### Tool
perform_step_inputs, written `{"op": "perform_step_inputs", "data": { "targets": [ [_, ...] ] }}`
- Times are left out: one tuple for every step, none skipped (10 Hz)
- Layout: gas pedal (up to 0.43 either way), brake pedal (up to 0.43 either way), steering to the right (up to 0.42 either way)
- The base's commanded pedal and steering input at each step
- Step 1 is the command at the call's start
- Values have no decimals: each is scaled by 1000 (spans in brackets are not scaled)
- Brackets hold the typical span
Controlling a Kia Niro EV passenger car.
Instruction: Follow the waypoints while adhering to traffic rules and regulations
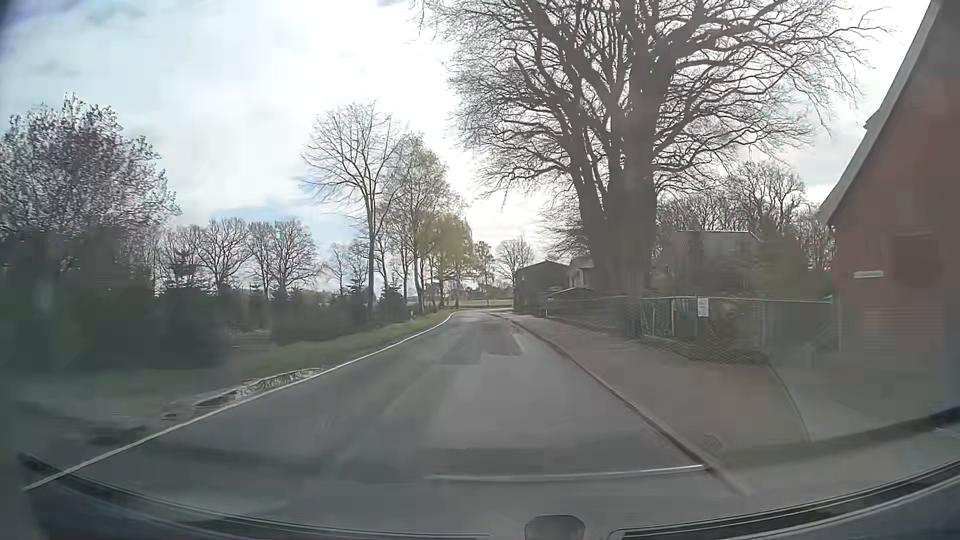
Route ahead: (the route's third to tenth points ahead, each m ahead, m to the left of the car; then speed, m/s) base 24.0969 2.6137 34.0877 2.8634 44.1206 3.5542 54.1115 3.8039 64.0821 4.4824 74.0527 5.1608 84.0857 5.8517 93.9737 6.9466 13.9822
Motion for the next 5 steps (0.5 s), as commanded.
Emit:
{"op": "perform_step_inputs", "data": {
  "targets": [
    [169,0,-14],
    [169,0,-13],
    [169,0,-12],
    [169,0,-11],
    [169,0,-11]
  ]
}}
